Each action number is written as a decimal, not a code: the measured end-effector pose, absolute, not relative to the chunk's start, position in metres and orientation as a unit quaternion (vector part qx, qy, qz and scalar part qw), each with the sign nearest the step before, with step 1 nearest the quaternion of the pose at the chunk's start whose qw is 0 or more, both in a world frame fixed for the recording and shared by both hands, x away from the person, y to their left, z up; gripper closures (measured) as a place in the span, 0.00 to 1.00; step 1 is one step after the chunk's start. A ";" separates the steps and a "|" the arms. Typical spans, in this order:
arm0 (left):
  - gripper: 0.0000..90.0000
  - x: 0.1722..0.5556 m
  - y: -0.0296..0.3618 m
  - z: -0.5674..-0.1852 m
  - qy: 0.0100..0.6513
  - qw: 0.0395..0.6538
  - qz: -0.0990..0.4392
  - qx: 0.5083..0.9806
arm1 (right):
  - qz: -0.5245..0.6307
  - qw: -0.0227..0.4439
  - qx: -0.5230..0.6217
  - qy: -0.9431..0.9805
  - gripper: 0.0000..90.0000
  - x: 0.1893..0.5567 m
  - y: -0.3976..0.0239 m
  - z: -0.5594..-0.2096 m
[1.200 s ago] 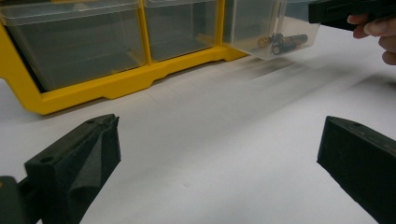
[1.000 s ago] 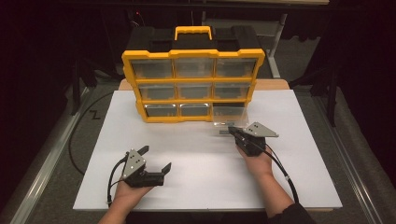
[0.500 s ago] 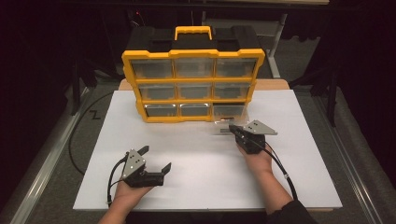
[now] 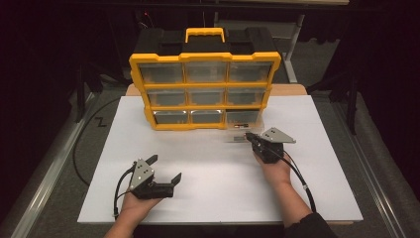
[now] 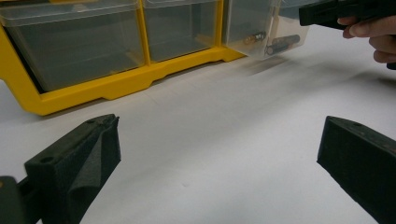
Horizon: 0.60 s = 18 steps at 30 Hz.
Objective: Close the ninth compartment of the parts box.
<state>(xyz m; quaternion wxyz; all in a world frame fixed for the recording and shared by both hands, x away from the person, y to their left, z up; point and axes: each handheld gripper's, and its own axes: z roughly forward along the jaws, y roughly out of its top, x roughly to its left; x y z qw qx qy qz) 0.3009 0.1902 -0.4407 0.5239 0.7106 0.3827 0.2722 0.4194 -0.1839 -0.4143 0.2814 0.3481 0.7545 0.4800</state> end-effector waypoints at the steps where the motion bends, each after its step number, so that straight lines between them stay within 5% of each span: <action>1: 0.00 0.301 0.190 -0.441 0.382 0.523 0.272 0.711 | 0.480 0.282 0.348 0.755 1.00 0.420 -0.185 -0.414; 18: 0.00 0.301 0.190 -0.441 0.382 0.525 0.271 0.711 | 0.466 0.295 0.360 0.752 1.00 0.439 -0.181 -0.412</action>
